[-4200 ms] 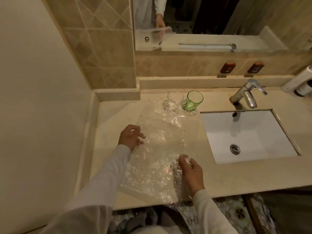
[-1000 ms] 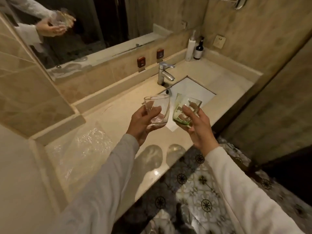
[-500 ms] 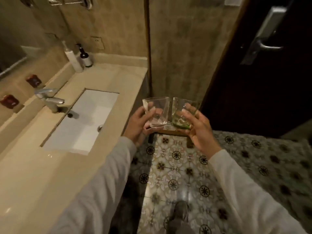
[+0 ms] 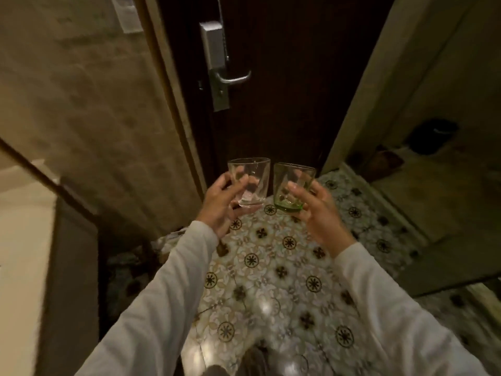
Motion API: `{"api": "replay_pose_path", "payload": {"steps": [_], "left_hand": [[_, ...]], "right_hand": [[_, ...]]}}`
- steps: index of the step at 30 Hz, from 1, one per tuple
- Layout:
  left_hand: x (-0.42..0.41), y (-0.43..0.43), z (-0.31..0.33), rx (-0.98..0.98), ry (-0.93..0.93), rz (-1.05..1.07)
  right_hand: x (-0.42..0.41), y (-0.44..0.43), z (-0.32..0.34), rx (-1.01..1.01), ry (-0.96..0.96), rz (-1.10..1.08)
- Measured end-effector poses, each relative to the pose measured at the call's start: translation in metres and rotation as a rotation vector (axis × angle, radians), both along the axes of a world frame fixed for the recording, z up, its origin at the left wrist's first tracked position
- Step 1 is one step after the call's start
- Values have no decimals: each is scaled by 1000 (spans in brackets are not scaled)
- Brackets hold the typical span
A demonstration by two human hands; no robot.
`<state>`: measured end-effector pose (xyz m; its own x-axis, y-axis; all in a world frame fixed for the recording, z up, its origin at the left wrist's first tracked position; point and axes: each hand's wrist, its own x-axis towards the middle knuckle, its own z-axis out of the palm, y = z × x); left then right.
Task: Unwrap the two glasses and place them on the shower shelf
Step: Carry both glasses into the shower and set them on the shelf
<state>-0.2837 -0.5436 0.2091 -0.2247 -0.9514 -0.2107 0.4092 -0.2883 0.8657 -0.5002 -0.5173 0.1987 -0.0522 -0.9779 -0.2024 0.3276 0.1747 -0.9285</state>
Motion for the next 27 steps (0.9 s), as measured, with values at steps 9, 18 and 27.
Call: {"api": "replay_pose_path", "payload": {"steps": [9,18,27], "left_hand": [[-107,-96,-13,14,-32,-328],[-202,-222,-17,51,-5,-606],[-306,-325,-8,73,-15,-816]], "right_hand": [[-88,-33,-2,-3,-10,-299],[-152,-103,-7,15,-45,-577],[-216,-180,8,-23,-70,-808]]}}
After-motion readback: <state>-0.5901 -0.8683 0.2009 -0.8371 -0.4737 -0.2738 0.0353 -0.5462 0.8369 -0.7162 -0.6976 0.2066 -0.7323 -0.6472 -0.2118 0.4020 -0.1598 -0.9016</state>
